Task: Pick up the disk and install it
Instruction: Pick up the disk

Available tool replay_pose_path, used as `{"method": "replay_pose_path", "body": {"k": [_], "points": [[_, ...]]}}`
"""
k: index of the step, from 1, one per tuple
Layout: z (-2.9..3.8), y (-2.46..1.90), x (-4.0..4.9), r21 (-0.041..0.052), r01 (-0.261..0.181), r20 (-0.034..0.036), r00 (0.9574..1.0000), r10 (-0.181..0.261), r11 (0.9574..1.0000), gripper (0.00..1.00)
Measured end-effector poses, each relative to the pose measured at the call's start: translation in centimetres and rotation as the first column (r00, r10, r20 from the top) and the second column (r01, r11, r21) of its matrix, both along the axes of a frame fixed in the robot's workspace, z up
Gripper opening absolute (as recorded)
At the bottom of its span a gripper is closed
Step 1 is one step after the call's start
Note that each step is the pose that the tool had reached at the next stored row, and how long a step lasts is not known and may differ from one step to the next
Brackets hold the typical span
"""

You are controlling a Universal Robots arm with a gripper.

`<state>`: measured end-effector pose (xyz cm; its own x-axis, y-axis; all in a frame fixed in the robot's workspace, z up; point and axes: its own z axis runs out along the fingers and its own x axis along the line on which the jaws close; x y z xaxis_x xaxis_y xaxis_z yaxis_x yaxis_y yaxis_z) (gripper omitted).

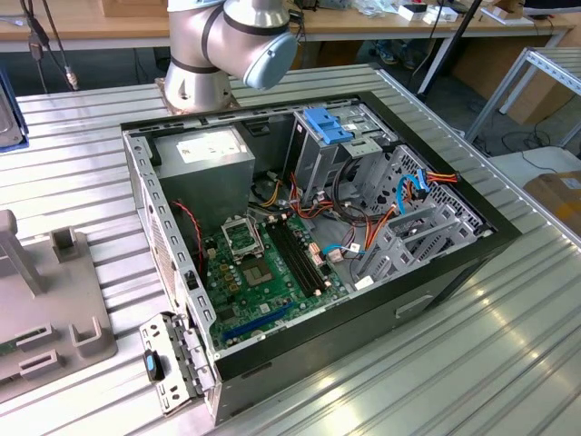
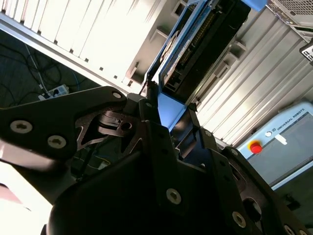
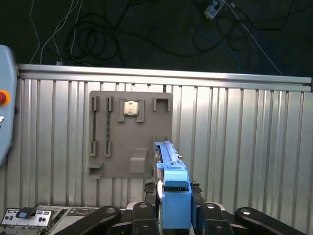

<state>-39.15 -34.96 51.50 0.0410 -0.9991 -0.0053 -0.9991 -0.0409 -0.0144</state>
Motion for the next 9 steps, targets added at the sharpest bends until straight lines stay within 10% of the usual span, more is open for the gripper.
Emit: {"method": "replay_pose_path", "body": {"k": [9], "points": [[0.00, 0.00, 1.95, 0.0000, 0.000, -0.0001, 1.0000, 0.000, 1.0000, 0.36]]}}
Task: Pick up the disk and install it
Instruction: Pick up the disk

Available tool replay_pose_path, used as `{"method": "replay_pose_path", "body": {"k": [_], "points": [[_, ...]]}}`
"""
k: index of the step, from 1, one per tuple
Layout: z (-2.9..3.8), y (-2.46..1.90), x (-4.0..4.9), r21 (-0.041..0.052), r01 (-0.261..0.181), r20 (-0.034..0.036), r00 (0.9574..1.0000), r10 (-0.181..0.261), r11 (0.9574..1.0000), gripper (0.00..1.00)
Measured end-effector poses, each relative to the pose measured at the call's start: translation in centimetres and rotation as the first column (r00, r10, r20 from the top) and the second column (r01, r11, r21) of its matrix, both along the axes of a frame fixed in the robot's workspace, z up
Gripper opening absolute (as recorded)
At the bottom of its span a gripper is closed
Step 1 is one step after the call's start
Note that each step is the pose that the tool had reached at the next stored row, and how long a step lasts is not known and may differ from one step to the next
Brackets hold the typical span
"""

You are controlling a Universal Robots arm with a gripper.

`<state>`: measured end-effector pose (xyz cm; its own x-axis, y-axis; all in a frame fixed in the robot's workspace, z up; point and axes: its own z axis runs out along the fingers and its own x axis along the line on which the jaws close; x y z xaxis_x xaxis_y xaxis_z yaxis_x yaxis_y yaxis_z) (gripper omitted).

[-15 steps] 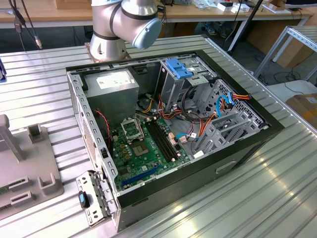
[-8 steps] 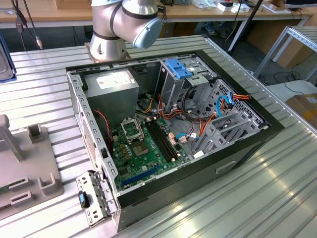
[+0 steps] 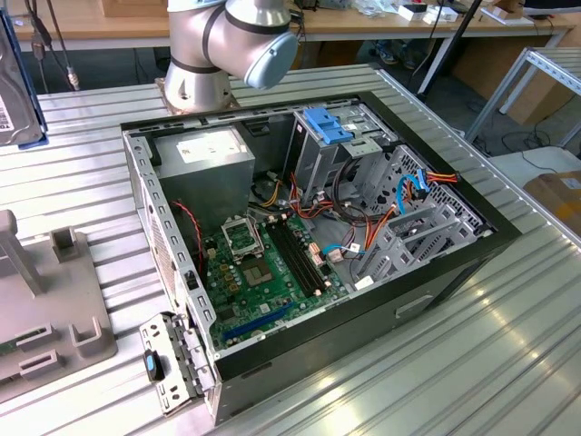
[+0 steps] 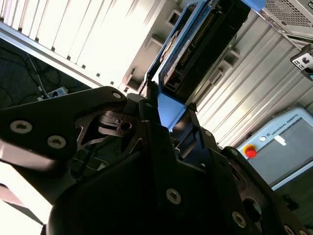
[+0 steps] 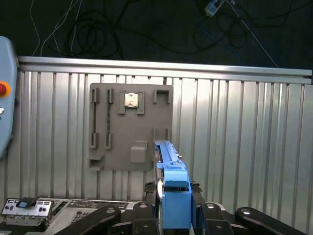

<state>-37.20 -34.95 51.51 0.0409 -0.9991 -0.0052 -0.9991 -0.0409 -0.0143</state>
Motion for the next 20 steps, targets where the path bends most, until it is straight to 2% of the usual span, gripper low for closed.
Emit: {"method": "replay_pose_path", "body": {"k": [7, 10, 18, 20], "points": [[0.00, 0.00, 2.27, 0.0000, 0.000, 0.0001, 1.0000, 0.000, 1.0000, 0.36], [0.00, 0.00, 2.75, 0.0000, 0.000, 0.0001, 1.0000, 0.000, 1.0000, 0.36], [0.00, 0.00, 2.86, 0.0000, 0.000, 0.0001, 1.0000, 0.000, 1.0000, 0.36], [0.00, 0.00, 3.47, 0.0000, 0.000, -0.0001, 1.0000, 0.000, 1.0000, 0.36]]}}
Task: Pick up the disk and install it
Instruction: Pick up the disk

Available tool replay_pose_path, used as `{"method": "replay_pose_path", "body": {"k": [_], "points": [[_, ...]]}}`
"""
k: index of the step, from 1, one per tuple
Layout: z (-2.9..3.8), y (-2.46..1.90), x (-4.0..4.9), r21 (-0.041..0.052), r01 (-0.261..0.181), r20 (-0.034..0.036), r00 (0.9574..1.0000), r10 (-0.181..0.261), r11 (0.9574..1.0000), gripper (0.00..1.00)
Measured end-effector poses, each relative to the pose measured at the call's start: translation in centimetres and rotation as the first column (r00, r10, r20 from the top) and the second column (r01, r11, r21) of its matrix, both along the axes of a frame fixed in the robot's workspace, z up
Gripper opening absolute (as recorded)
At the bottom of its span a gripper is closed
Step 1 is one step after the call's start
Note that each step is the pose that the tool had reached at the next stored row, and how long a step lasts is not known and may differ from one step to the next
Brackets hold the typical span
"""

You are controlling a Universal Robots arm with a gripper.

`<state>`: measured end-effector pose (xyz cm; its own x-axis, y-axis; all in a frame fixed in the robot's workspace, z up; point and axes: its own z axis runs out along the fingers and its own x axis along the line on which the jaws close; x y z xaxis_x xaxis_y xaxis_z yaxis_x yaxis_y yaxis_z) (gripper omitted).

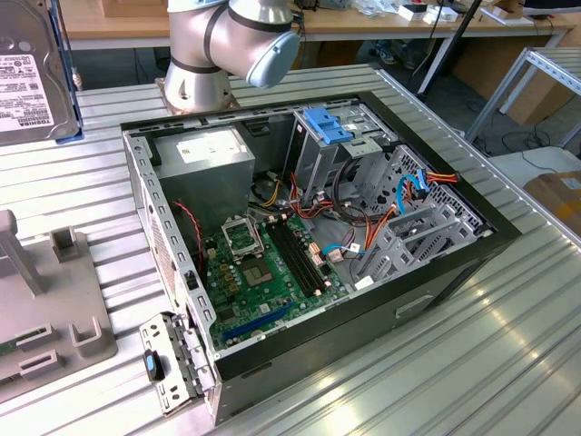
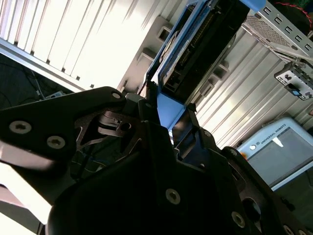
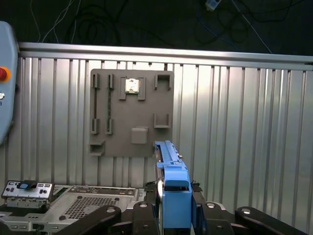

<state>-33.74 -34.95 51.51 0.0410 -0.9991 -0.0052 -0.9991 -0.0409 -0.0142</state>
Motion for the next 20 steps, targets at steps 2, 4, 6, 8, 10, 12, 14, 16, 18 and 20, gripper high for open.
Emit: {"method": "replay_pose_path", "body": {"k": [2, 4, 6, 8, 10, 12, 14, 16, 18, 20], "points": [[-0.01, 0.00, 0.94, 0.0000, 0.000, 0.0001, 1.0000, 0.000, 1.0000, 0.36], [0.00, 0.00, 1.51, 0.0000, 0.000, 0.0000, 1.0000, 0.000, 1.0000, 0.36], [0.00, 0.00, 1.50, 0.0000, 0.000, 0.0001, 1.0000, 0.000, 1.0000, 0.36], [-0.01, 0.00, 1.51, 0.0001, 0.000, 0.0002, 1.0000, 0.000, 1.0000, 0.36], [0.00, 0.00, 1.52, 0.0001, 0.000, 0.0002, 1.0000, 0.000, 1.0000, 0.36], [0.23, 0.00, 1.52, 0.0000, 0.000, 0.0000, 1.0000, 0.000, 1.0000, 0.36], [0.61, 0.00, 1.52, 0.0001, 0.000, 0.0001, 1.0000, 0.000, 1.0000, 0.36], [0.76, 0.00, 1.52, 0.0000, 0.000, 0.0001, 1.0000, 0.000, 1.0000, 0.36], [1.02, 0.00, 1.52, 0.0000, 0.000, 0.0002, 1.0000, 0.000, 1.0000, 0.36], [1.14, 0.00, 1.52, 0.0000, 0.000, 0.0001, 1.0000, 0.000, 1.0000, 0.36]]}}
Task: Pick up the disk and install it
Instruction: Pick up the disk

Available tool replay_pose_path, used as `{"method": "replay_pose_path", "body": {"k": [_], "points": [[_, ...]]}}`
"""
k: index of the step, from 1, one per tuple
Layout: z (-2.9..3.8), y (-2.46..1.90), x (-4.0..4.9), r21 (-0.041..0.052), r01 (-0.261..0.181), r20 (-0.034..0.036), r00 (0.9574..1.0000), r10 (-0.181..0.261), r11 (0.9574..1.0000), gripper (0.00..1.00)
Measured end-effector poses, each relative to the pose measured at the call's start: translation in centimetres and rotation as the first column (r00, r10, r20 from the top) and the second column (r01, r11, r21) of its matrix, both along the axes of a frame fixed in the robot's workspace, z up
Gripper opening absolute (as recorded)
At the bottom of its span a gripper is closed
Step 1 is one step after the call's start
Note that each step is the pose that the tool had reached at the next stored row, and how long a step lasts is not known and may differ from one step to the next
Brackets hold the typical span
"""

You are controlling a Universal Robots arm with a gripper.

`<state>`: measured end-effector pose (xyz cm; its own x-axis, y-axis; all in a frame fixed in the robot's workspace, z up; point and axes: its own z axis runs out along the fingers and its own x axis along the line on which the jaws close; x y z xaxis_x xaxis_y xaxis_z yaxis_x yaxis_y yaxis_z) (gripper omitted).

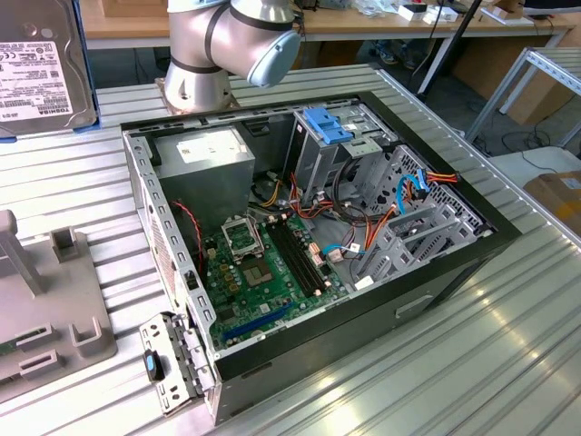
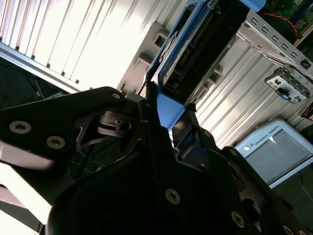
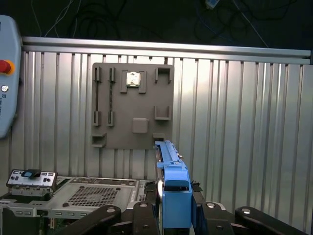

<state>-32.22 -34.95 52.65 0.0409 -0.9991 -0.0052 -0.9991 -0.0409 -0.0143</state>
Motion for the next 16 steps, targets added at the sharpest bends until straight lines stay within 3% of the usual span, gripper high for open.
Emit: {"method": "replay_pose_path", "body": {"k": [9, 16], "points": [[0.01, 0.00, 0.39, 0.0000, 0.000, 0.0000, 1.0000, 0.000, 1.0000, 0.36], [0.01, 0.00, 1.98, 0.0001, 0.000, 0.0001, 1.0000, 0.000, 1.0000, 0.36]]}}
